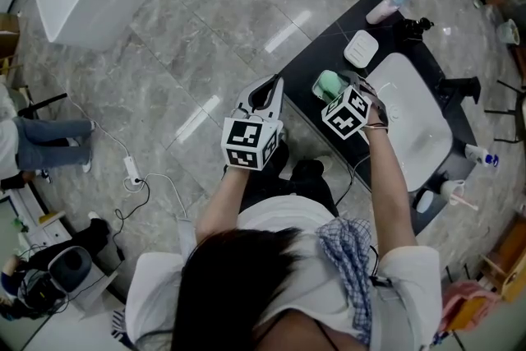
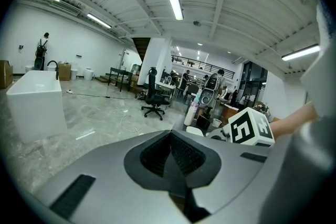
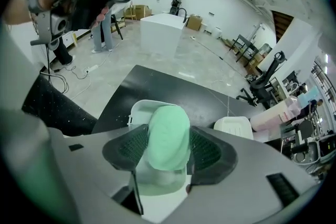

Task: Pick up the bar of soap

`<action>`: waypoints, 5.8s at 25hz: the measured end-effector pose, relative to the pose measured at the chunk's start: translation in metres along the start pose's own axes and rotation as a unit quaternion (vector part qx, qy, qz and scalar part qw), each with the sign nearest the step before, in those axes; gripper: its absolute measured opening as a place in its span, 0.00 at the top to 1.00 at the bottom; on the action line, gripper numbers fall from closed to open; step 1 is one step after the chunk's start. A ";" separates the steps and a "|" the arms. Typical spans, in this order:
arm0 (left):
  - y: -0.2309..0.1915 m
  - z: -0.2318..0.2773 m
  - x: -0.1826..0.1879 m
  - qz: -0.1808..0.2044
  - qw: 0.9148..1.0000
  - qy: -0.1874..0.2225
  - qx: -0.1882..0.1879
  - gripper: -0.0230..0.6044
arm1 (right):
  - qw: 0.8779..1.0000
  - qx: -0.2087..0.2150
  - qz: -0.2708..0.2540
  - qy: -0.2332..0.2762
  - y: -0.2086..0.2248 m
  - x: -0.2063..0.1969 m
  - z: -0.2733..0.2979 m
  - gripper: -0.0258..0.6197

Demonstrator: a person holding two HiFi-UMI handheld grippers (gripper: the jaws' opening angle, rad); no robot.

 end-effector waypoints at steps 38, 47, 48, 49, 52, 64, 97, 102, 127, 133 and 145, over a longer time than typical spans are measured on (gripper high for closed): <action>0.207 0.052 -0.018 0.052 0.964 -0.041 -0.256 0.95 | 0.896 -0.279 0.258 0.231 -0.006 -0.047 -0.232 0.56; 0.300 0.038 -0.043 0.065 0.930 -0.058 -0.357 0.95 | 0.863 -0.350 0.304 0.199 -0.036 -0.112 -0.287 0.56; 0.308 0.036 -0.046 0.066 0.928 -0.059 -0.363 0.95 | 0.860 -0.356 0.309 0.197 -0.039 -0.118 -0.292 0.56; 0.315 0.034 -0.048 0.067 0.925 -0.060 -0.369 0.95 | 0.857 -0.361 0.312 0.194 -0.041 -0.123 -0.296 0.56; 0.336 0.027 -0.055 0.071 0.916 -0.062 -0.390 0.95 | 0.847 -0.378 0.324 0.185 -0.051 -0.139 -0.309 0.56; 0.418 -0.001 -0.085 0.077 0.875 -0.085 -0.470 0.95 | 0.801 -0.439 0.383 0.139 -0.097 -0.212 -0.357 0.56; 0.531 -0.001 -0.157 0.099 0.851 -0.153 -0.493 0.95 | 0.798 -0.350 0.486 0.068 -0.162 -0.369 -0.338 0.56; 0.525 0.002 -0.160 0.103 0.859 -0.157 -0.476 0.95 | 0.812 -0.322 0.483 0.059 -0.164 -0.377 -0.326 0.56; 0.511 0.011 -0.158 0.105 0.880 -0.151 -0.437 0.95 | 0.852 -0.251 0.459 0.028 -0.164 -0.389 -0.309 0.56; 0.508 0.011 -0.156 0.103 0.882 -0.151 -0.434 0.95 | 0.845 -0.250 0.471 0.046 -0.165 -0.390 -0.311 0.55; 0.500 0.013 -0.146 0.098 0.886 -0.140 -0.431 0.95 | 0.796 -0.311 0.503 0.125 -0.148 -0.385 -0.350 0.50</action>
Point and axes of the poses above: the fingertips, and each gripper's own axes: z forward along the fingers, y to its right, x out of its top, the point moved 5 cm from there along -z, backward along the fingers, and after that the axes turned 15 degrees about y, right-handed, at the moved point
